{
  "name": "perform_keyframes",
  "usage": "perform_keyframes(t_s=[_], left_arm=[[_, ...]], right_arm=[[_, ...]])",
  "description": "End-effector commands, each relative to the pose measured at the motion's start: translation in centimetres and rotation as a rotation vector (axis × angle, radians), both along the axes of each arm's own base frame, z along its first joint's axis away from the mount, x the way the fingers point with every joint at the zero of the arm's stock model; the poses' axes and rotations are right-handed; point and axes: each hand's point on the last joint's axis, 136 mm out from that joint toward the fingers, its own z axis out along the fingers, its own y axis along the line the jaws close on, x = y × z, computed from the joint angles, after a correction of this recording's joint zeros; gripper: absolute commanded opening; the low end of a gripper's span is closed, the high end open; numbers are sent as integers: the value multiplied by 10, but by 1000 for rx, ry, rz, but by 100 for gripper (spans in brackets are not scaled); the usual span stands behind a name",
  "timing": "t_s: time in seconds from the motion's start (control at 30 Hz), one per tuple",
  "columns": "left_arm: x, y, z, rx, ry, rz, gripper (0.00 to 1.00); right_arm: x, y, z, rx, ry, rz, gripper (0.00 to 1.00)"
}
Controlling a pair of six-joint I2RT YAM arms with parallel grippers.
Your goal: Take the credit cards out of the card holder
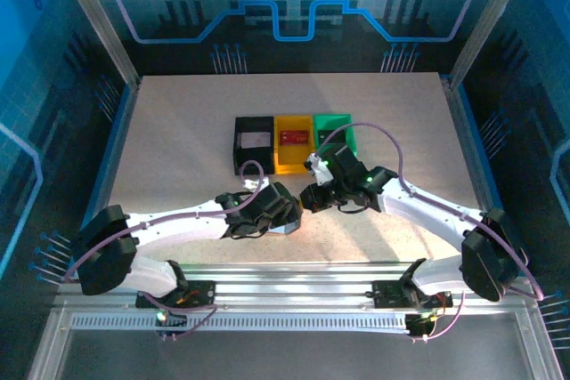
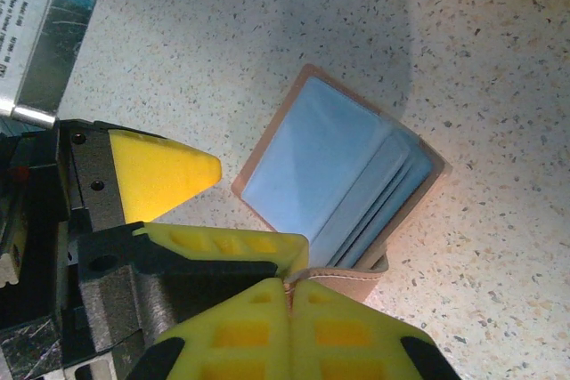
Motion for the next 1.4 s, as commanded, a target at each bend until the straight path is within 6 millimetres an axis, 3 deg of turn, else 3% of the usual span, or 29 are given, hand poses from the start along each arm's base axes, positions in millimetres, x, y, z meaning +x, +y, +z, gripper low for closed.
perform_keyframes(t_s=[0.0, 0.33, 0.67, 0.93, 1.1, 1.37], left_arm=[[-3, -10, -5, -5, 14, -39, 98], [-6, -7, -34, 72, 95, -10, 95], [3, -4, -33, 44, 77, 34, 88], [-1, -10, -43, -46, 91, 39, 84], [-2, -6, -41, -98, 79, 56, 84], [-1, -4, -28, -115, 56, 58, 83]], right_arm=[[-4, 8, -2, 23, 11, 23, 0], [-11, -6, -23, -2, 41, 10, 0], [-14, -20, -47, -29, 63, -5, 0], [-10, -32, -65, -55, 85, -39, 1], [-6, -38, -69, -60, 106, -66, 16], [2, -30, -46, 2, 96, -82, 30]])
